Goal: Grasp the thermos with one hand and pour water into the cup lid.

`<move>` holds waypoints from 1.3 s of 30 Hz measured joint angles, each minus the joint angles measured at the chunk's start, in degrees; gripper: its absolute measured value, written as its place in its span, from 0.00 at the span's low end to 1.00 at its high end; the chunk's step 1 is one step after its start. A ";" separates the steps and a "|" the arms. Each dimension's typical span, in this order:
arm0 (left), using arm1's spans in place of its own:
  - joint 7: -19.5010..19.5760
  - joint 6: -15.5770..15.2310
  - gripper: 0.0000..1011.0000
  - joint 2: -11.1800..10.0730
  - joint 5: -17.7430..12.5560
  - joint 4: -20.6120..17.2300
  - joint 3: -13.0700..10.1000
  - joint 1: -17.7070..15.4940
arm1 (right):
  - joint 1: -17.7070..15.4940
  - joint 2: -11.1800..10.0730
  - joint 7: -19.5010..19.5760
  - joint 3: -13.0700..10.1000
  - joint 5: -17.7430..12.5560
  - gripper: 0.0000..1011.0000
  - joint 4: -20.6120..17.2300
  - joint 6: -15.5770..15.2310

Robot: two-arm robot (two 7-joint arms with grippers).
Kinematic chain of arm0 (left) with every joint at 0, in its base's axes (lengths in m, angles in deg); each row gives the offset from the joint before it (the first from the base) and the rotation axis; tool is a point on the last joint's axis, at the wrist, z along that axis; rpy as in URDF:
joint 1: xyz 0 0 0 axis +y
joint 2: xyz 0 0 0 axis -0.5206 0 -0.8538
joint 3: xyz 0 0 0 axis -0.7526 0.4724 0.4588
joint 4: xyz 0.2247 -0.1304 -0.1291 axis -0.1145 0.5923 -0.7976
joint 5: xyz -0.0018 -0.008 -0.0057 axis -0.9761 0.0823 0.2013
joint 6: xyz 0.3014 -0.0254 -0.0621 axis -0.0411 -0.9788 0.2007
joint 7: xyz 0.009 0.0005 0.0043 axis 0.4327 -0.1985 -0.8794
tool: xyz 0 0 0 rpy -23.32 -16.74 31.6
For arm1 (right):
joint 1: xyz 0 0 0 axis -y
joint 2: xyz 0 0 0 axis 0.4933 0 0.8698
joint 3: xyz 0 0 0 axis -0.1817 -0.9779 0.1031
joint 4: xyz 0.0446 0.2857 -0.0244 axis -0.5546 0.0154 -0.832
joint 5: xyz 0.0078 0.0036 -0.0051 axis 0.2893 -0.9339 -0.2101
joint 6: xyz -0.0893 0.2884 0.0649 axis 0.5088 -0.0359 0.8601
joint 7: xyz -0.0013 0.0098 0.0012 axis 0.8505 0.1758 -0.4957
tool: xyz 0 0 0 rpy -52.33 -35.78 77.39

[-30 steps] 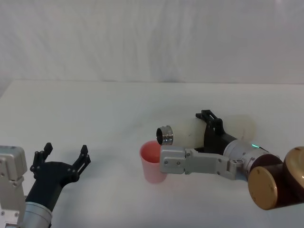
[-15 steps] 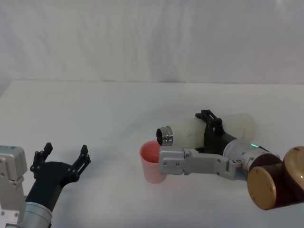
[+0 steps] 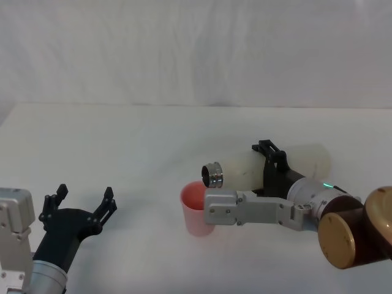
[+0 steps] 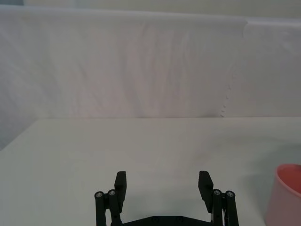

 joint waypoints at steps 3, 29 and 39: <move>0.00 0.00 0.99 0.00 0.00 0.00 0.00 0.00 | 0.18 -0.02 -0.26 0.16 0.29 0.95 -0.02 -0.05; 0.00 0.00 0.99 0.00 0.00 0.00 0.00 0.00 | 1.26 -0.27 -2.45 1.18 2.20 0.95 -0.22 -0.36; 0.00 0.00 0.99 0.00 0.00 0.00 0.00 0.00 | 1.54 -0.32 -2.89 1.38 2.74 0.95 -0.27 -0.43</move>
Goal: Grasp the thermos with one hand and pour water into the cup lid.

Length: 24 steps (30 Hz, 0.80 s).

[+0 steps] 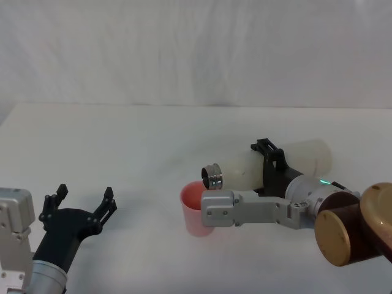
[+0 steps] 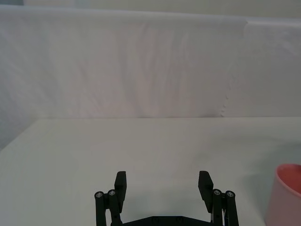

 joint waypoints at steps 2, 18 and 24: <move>0.00 0.00 0.99 0.00 0.00 0.00 0.00 0.00 | 0.04 -0.01 -0.06 0.05 0.08 0.95 0.00 0.01; 0.00 0.00 0.99 0.00 0.00 0.00 0.00 0.00 | 0.82 0.10 -0.88 0.71 1.14 0.95 0.64 0.06; 0.00 0.00 0.99 0.00 0.00 0.00 0.00 0.00 | 1.24 0.15 -1.32 0.95 1.59 0.95 0.68 0.07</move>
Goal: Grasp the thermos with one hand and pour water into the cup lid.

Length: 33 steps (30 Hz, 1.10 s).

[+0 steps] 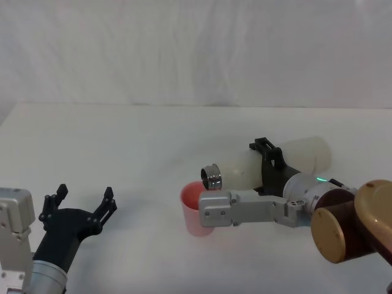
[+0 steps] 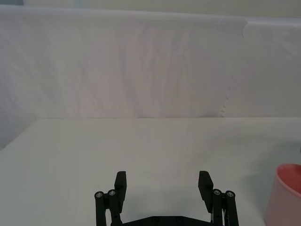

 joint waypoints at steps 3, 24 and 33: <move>0.00 0.00 0.99 0.00 0.00 0.00 0.00 0.00 | 0.17 0.00 -0.14 0.07 0.17 0.95 0.00 0.00; 0.00 0.00 0.99 0.00 0.00 0.00 0.00 0.00 | 0.73 -0.30 -1.19 0.73 1.72 0.95 -0.23 -0.02; 0.00 0.00 0.99 0.00 0.00 0.00 0.00 0.00 | 0.97 -0.36 -1.60 0.73 2.00 0.95 -0.23 0.01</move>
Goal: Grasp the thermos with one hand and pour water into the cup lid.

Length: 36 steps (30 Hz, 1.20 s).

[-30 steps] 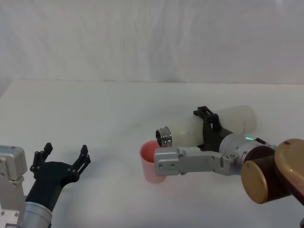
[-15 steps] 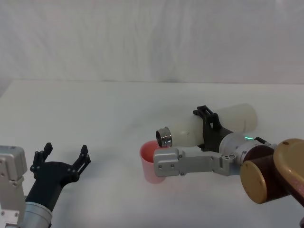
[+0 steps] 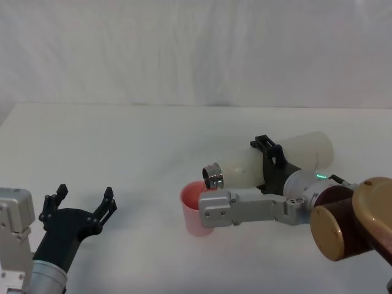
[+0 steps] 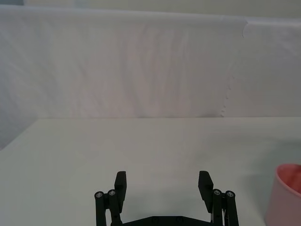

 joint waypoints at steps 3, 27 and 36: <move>0.00 0.00 0.99 0.00 0.00 0.00 0.00 0.00 | 0.09 -0.01 -0.09 0.04 0.13 0.95 0.02 0.00; 0.00 0.00 0.99 0.00 0.00 0.00 0.00 0.00 | 0.98 0.36 -0.63 0.57 0.82 0.95 0.81 0.17; 0.00 0.00 0.99 0.00 0.00 0.00 0.00 0.00 | 1.25 0.42 -0.83 0.75 1.08 0.95 1.00 0.22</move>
